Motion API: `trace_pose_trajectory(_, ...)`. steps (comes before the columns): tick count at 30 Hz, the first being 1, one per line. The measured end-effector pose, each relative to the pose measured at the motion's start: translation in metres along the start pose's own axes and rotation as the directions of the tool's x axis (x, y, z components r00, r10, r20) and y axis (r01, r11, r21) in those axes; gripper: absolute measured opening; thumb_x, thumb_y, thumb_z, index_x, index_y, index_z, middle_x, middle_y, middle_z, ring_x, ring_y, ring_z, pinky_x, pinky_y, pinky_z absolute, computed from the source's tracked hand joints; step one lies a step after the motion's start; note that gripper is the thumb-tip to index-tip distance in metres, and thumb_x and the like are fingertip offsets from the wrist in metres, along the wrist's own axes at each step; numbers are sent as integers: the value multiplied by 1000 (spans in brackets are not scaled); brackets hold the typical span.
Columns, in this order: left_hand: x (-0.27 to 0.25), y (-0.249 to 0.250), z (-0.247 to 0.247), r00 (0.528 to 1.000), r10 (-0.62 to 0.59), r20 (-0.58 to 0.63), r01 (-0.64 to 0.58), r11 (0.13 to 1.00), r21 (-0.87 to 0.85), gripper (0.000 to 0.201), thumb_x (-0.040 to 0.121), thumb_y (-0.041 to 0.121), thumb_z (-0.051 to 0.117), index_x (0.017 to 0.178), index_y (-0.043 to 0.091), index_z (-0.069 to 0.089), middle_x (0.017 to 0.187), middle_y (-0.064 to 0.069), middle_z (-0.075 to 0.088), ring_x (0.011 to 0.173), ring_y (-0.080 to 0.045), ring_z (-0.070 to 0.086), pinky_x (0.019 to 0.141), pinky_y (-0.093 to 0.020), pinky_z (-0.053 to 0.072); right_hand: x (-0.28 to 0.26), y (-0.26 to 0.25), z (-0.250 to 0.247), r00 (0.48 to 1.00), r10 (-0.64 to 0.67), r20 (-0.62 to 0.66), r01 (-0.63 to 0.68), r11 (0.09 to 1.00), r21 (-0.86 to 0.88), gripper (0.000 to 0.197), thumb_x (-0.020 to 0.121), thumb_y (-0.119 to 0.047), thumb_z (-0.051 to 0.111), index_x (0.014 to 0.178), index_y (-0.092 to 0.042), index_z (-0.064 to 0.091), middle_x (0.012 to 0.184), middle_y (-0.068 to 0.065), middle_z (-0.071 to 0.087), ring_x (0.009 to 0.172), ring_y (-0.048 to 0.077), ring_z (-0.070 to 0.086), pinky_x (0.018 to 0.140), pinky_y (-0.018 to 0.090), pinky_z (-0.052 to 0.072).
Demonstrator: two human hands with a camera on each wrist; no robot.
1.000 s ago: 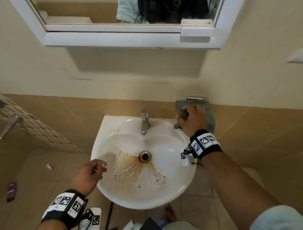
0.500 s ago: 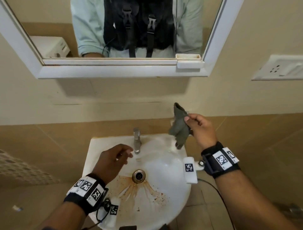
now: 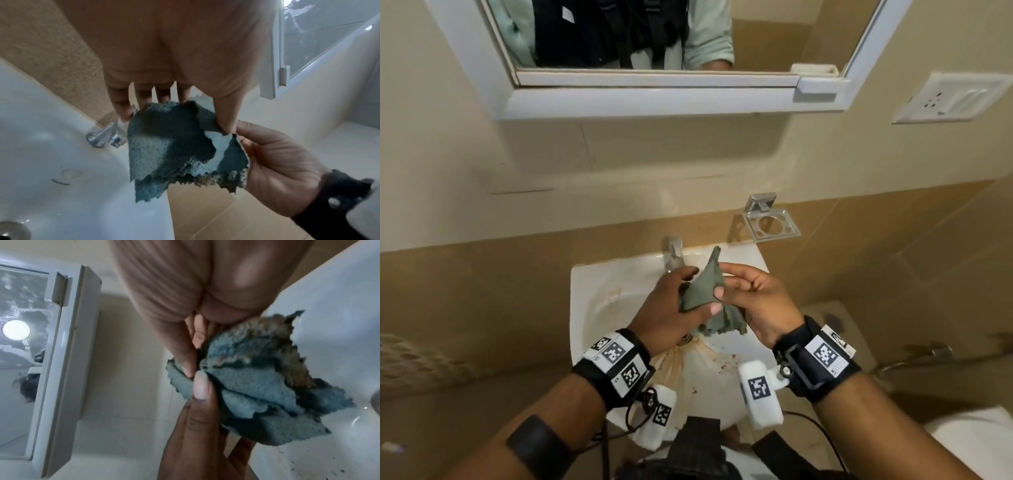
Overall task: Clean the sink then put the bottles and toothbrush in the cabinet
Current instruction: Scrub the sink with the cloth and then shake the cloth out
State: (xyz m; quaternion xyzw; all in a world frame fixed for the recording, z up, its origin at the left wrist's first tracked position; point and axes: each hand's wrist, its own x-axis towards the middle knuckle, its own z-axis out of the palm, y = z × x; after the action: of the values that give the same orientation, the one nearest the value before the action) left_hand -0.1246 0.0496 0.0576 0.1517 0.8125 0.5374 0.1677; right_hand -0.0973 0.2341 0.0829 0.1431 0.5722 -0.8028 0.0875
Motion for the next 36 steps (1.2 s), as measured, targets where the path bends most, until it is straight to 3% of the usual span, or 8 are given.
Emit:
trace_pose_trajectory(3,-11,-16,0,983,101,-153,-86,991,102,47,78,55,71,117,38,51,118,13,53,110,2,51,89,-16,42,-7,13,8,986,21,-167,-13,999,49,29,78,9,74,104,-3,71,97,21,74,82,31,73,76,38,62)
trace_pose_trajectory(6,-17,-19,0,997,21,-80,-22,1000,-22,30,85,48,71,108,30,62,108,14,66,102,1,61,89,-23,47,-11,26,17,971,18,-240,-12,1000,27,16,78,1,77,93,-2,74,92,20,75,83,30,71,80,37,60)
trace_pose_trajectory(10,-23,-28,-7,986,-162,34,164,923,-349,59,75,71,68,118,32,65,113,5,74,106,-15,70,98,-49,53,-17,33,26,998,22,-65,-31,989,-145,27,89,9,62,113,0,71,107,20,74,100,30,70,95,40,56)
trace_pose_trajectory(17,-37,-24,-16,963,-267,22,229,780,-582,32,90,22,72,116,6,64,117,-16,70,104,-31,71,95,-52,56,-11,36,38,990,-104,95,137,870,-474,24,77,4,80,99,-4,74,93,11,77,87,20,73,82,31,59)
trace_pose_trajectory(27,-36,-7,-21,934,-269,-234,207,944,-258,11,94,30,65,95,19,67,80,1,74,71,-18,68,72,-43,53,10,-9,-8,984,-174,22,148,753,-641,5,91,-21,69,92,-23,65,68,1,66,51,6,51,51,24,40)
trace_pose_trajectory(30,-34,5,-25,949,-232,-214,209,970,-123,10,97,33,60,99,24,62,80,-5,72,54,-19,63,57,-38,51,19,-31,-24,982,-169,84,180,700,-691,5,91,-20,69,92,-22,65,61,3,60,43,5,44,49,22,37)
trace_pose_trajectory(34,-32,28,-23,977,-206,-49,208,977,54,35,87,48,70,116,33,56,97,5,69,56,2,61,50,-16,47,24,-66,-30,951,-172,255,307,586,-750,7,91,-17,70,97,-15,69,60,-3,60,43,-1,44,50,18,37)
trace_pose_trajectory(36,-30,39,-17,968,-243,65,237,968,85,55,78,52,77,123,33,53,101,4,70,69,-9,70,53,-27,56,25,-87,-32,935,-106,337,342,514,-787,10,92,-21,69,102,-19,71,66,-11,67,49,-5,55,50,11,41)
